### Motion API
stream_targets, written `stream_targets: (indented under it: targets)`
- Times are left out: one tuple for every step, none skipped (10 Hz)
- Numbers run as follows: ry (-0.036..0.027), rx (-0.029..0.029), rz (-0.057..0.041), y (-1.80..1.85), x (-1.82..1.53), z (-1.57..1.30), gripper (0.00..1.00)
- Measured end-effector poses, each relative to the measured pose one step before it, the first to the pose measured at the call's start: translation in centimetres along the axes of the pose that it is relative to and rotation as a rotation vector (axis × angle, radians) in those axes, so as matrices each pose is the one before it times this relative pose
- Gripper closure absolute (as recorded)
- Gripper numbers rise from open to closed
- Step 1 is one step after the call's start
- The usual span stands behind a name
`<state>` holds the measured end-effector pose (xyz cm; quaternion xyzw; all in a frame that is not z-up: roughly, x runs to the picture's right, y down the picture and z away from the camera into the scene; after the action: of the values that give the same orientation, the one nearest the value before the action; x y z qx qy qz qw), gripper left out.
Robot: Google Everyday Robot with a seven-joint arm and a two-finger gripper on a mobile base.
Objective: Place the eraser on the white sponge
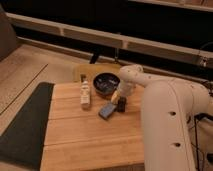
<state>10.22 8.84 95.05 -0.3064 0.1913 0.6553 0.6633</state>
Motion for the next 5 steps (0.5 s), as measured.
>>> stream_targets:
  targets:
    - [0.01191, 0.01112, -0.01558, 0.136, -0.132, 0.113, 0.56]
    - [0.00010, 0.00578, -0.00634, 0.010, -0.221, -0.017, 0.64]
    - [-0.00282, 0.00422, -0.00525, 0.052, -0.305, -0.020, 0.74]
    - [-0.00254, 0.00155, -0.00317, 0.129, -0.205, -0.019, 0.82]
    - [-0.00702, -0.00044, -0.00023, 0.082, -0.317, -0.126, 0.93]
